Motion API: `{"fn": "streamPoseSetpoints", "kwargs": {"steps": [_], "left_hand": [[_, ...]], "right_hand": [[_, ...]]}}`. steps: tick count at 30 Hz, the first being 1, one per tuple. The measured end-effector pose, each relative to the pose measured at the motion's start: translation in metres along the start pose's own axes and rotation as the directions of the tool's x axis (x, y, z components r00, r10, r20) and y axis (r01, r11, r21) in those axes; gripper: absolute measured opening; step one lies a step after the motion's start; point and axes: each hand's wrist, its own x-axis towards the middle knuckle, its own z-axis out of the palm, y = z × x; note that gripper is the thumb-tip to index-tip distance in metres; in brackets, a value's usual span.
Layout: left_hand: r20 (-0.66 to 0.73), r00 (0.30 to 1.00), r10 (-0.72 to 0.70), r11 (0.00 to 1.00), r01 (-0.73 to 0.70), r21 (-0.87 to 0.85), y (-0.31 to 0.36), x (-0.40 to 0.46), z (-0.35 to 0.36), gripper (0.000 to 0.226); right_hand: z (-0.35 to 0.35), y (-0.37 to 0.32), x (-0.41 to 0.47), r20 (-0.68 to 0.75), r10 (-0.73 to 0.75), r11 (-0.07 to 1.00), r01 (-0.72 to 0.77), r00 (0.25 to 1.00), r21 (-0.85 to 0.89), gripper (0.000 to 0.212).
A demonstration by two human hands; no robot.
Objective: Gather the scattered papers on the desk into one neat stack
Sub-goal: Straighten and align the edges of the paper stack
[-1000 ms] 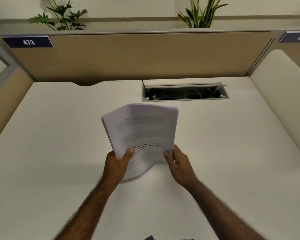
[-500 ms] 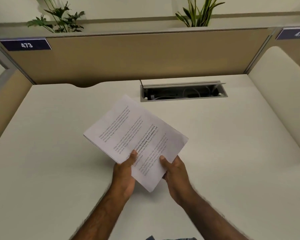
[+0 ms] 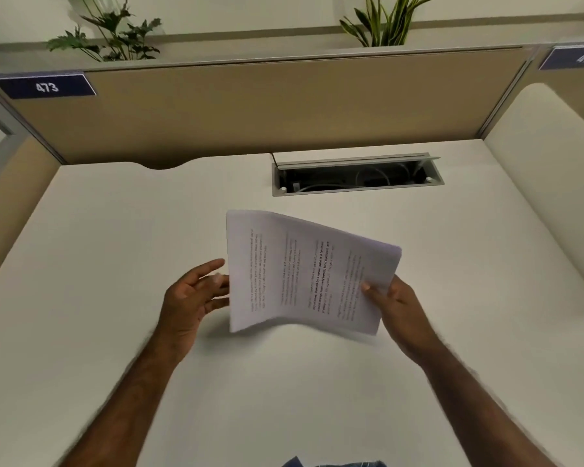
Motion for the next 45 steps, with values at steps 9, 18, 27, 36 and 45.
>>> {"fn": "streamPoseSetpoints", "kwargs": {"steps": [9,18,27,36,45], "left_hand": [[0.084,0.992,0.091,0.942,-0.113,0.316,-0.012,-0.006,0.044,0.049],[-0.119,0.985,0.126,0.959,-0.090,0.269,-0.032,-0.008,0.054,0.057],[-0.178,0.980,0.093,0.958,-0.039,0.286,-0.065,-0.013,0.054,0.040],[-0.143,0.983,0.118,0.934,-0.062,0.351,-0.069,-0.011,0.057,0.034],[-0.142,0.987,0.079,0.942,-0.027,0.333,-0.069,-0.010,0.062,0.032]], "right_hand": [[0.022,0.000,-0.006,-0.033,-0.097,0.983,0.090,0.995,-0.159,0.027],[0.034,0.005,-0.010,-0.084,-0.186,0.972,0.171,0.979,-0.162,0.036],[0.035,0.038,0.001,-0.058,-0.162,0.963,0.144,0.985,-0.229,0.043],[0.032,0.049,0.009,-0.070,-0.163,0.943,0.135,0.984,-0.304,0.041],[0.031,0.060,0.010,-0.057,-0.139,0.923,0.108,0.989,-0.370,0.039]]}}
